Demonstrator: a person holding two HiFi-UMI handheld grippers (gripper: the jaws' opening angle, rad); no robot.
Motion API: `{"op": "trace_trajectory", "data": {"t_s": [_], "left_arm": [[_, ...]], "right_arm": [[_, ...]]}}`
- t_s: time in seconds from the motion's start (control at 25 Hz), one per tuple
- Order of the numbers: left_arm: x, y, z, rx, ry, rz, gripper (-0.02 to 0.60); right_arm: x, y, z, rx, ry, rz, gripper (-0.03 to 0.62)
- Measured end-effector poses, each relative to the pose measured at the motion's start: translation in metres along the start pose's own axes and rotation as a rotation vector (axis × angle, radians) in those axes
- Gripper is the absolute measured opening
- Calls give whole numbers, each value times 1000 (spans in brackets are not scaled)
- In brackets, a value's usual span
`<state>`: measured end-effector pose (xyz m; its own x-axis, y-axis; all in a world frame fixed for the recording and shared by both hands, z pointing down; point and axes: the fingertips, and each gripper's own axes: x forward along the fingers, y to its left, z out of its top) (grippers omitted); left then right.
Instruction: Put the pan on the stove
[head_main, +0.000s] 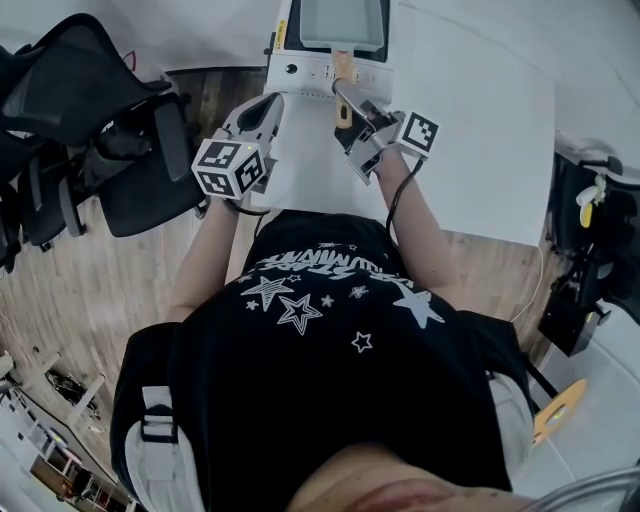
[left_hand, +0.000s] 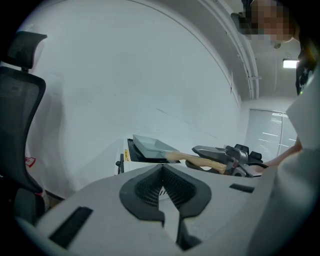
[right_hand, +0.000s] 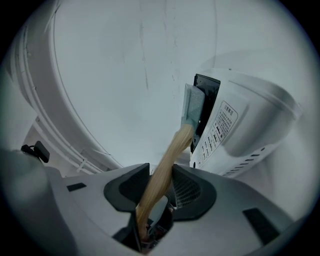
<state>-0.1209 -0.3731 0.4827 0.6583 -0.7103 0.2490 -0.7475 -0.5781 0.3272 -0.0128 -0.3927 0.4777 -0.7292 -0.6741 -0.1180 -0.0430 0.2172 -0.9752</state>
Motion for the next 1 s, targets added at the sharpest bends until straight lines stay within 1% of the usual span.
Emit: {"op": "trace_trajectory", "data": {"t_s": [0.16, 0.32, 0.44, 0.6, 0.84, 1.0], "left_arm": [[-1, 12, 0, 4, 4, -9, 6], [-5, 23, 0, 4, 6, -8, 6], [-6, 26, -2, 1, 9, -4, 6], [-7, 29, -5, -6, 11, -4, 6], [-8, 27, -6, -7, 10, -3, 6], [-8, 26, -8, -8, 15, -4, 6]], "right_arm": [[13, -6, -9, 10, -32, -4, 140], [23, -13, -16, -3, -37, -19, 138], [25, -16, -19, -36, -29, -41, 138], [28, -19, -23, -45, -41, -52, 138], [30, -25, -27, -94, -18, -104, 137], [29, -28, -28, -84, -21, -120, 135]]}}
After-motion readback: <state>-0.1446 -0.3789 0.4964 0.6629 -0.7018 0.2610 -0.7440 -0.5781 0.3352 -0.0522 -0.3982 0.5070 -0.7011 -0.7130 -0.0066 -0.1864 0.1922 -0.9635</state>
